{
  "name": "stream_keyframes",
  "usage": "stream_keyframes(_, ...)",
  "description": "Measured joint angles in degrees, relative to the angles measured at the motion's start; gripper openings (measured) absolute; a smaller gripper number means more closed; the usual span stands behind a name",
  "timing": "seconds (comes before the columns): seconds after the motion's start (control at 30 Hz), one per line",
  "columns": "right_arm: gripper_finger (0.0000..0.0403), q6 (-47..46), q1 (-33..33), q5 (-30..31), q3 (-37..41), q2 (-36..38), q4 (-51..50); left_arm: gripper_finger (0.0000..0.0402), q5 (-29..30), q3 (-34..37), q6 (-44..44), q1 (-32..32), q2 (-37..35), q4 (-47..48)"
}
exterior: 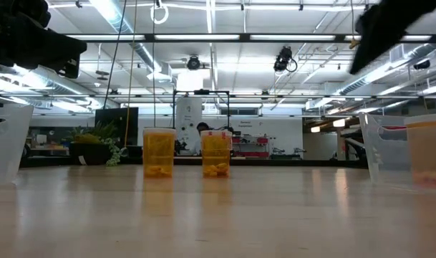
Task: Pick and place medicine bottles into bin by pill shape (circle, oval)
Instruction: Put the large orange pill bottle into the right transparent bin
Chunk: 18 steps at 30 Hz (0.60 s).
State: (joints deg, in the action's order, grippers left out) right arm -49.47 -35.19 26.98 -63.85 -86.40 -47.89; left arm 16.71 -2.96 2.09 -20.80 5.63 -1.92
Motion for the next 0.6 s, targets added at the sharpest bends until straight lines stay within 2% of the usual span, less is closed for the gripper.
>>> stream_keyframes(0.1,0.0270,6.21,1.85,3.00,-0.99,-0.23,4.47,0.0029,0.00,0.00,0.00,-0.02,0.00,-0.01)
stream_keyframes(0.23,0.0270,14.05,5.89,3.75,-0.99,-0.25,10.79,0.0024,0.00,0.00,0.00,-0.01,0.00,0.01)
stream_keyframes(0.47,0.0270,28.26,13.70,-1.23,-0.94,-1.32,19.85,0.0032,0.00,0.00,0.00,-0.02,0.00,-0.02)
stream_keyframes(0.6,0.0270,34.68,16.84,-3.77,-0.97,-4.73,26.82,0.0036,-0.01,-0.01,0.00,-0.01,0.05,-0.30)
